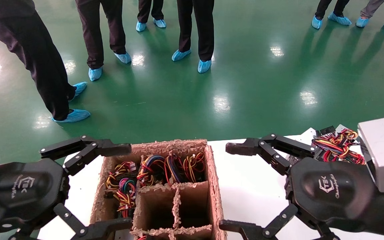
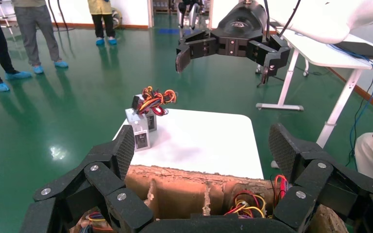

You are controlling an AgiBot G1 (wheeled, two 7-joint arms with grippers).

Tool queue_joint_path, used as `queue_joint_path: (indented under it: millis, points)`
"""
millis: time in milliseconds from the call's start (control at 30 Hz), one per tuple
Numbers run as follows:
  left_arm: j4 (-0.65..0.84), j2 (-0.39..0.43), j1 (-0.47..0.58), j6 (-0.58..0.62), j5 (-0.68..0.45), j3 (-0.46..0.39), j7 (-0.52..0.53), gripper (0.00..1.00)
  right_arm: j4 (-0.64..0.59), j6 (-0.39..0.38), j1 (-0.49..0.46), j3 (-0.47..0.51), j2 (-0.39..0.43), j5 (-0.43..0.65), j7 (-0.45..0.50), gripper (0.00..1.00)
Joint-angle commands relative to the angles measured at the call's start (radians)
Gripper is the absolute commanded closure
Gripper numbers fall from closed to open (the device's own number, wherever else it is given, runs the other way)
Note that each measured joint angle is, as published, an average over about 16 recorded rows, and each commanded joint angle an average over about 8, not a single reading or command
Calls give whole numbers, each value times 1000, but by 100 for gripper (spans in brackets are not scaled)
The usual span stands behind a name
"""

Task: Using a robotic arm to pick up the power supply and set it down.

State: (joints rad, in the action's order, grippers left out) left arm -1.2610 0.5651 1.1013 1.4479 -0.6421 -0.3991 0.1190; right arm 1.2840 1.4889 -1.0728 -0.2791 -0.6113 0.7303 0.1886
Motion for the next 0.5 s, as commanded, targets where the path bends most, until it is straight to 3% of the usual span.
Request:
queue_joint_path:
  millis: [33, 500]
  points:
    - [0, 0, 0, 0, 0, 0, 0, 0, 0, 0, 0, 0, 0, 0, 0, 0]
    - [0, 0, 0, 0, 0, 0, 0, 0, 0, 0, 0, 0, 0, 0, 0, 0]
